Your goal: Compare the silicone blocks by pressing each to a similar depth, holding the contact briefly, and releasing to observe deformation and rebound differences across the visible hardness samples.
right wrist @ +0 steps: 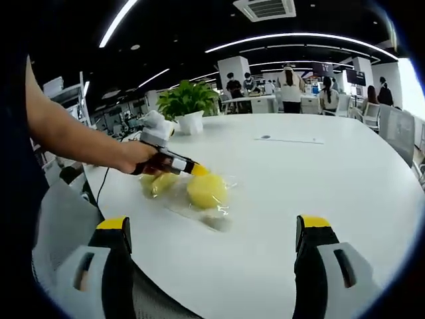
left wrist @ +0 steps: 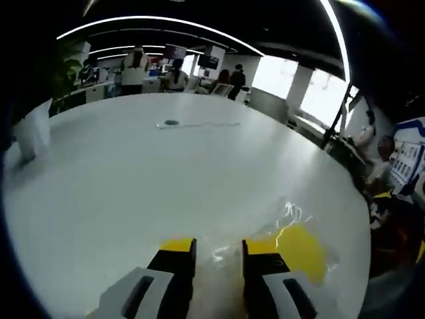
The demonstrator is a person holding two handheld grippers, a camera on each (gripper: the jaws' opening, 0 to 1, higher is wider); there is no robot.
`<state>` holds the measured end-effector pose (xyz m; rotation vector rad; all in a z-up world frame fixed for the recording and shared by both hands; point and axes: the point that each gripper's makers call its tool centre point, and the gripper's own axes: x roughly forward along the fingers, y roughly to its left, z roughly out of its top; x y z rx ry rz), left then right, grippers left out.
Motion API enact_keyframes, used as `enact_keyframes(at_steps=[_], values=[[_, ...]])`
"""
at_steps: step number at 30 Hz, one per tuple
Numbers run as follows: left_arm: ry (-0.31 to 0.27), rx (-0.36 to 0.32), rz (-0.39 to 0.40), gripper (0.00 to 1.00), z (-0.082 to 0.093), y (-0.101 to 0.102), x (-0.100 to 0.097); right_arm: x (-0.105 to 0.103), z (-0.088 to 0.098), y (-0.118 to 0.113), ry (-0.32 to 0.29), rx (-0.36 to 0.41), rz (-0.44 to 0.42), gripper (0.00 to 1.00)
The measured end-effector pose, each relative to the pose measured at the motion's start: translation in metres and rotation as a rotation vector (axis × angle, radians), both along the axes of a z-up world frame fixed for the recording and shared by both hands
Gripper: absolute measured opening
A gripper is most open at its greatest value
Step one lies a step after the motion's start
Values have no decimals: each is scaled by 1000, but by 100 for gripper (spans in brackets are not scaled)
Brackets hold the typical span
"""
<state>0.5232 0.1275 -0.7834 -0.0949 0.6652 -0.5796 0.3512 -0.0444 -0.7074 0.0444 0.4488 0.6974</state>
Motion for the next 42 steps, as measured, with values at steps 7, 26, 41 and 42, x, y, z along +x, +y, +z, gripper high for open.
enact_keyframes(at_steps=[7,26,41,42], values=[[-201,-132,-54,84,54,4,6,4,0,-1,1,1,-11,96],[-284,-78,-69,100,108,139,-74,23,-4,8,-16,-51,24,96],[-250,-33,81,100,89,202,-130,17,-10,22,-23,-85,53,96],[-244,-18,87,100,87,206,-134,17,-10,21,-24,-86,47,96]])
